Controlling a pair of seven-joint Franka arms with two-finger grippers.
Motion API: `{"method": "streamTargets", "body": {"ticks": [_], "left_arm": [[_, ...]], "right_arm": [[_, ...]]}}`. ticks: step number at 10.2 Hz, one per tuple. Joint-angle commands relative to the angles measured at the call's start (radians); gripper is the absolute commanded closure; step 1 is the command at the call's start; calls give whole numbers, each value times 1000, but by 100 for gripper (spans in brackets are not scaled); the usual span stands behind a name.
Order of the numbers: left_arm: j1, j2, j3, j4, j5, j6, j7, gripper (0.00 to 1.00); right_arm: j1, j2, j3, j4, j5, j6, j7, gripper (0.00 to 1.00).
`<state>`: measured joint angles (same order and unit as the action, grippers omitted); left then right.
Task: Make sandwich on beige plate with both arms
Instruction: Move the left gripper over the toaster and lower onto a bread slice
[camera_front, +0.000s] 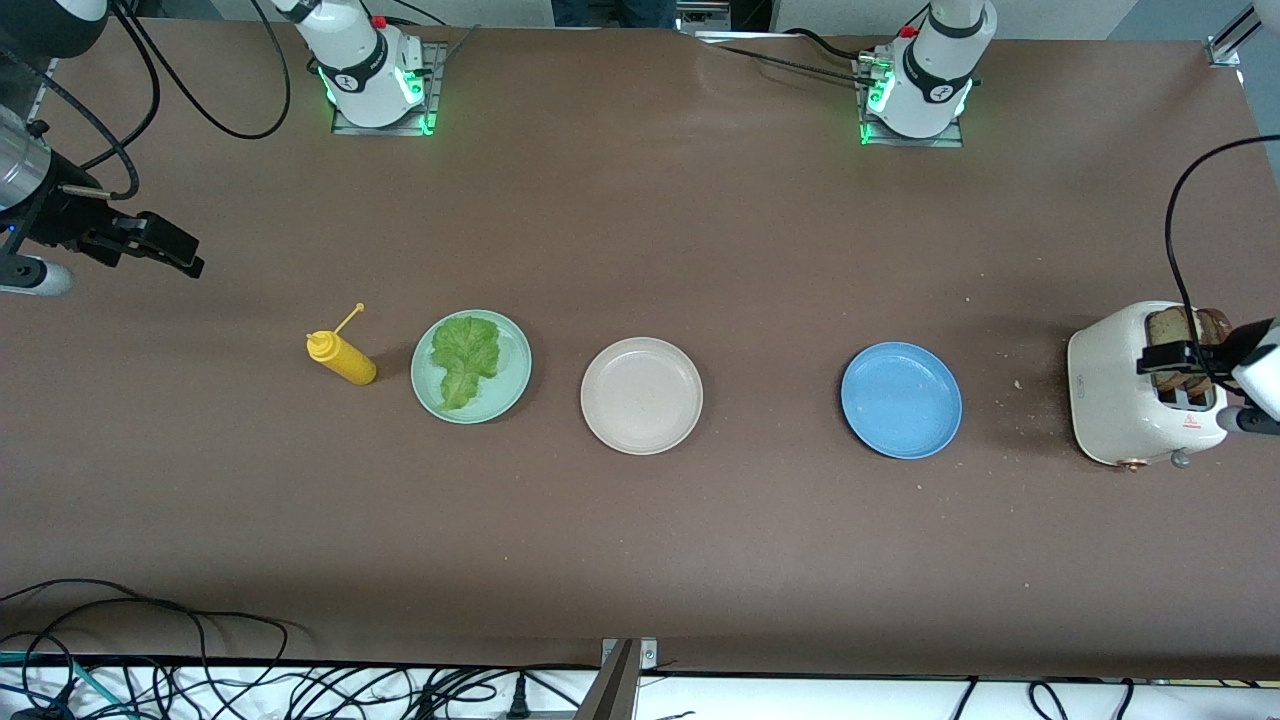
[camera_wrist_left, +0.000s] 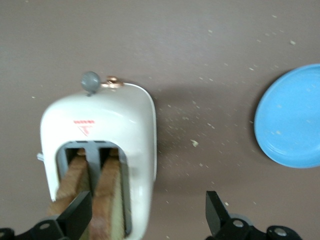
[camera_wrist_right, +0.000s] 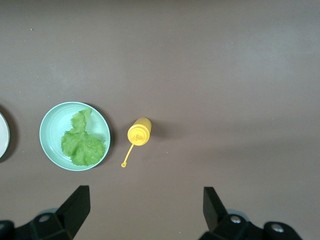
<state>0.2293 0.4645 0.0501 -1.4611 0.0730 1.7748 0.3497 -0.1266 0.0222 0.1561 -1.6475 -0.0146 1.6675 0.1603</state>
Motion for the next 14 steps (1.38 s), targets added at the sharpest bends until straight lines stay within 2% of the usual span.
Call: {"method": "streamTargets", "body": {"ticks": [1,7,9,14], "left_arm": [[16,83,-10,120,91,-17,11,0],[24,89,-13,117,88,-23,-3,0],[30,82,-13,97,16,-38,9,0],[42,33,-16,28,7,-46,23,0]], "right_arm": [[-2,-13,3,-14,1,9,1,0],[-4,-11,3,-14,2,11,1,0],[-4,-10,3,-12,2,12,1,0],[-2,-5,5,-8,2,12,1,0]]}}
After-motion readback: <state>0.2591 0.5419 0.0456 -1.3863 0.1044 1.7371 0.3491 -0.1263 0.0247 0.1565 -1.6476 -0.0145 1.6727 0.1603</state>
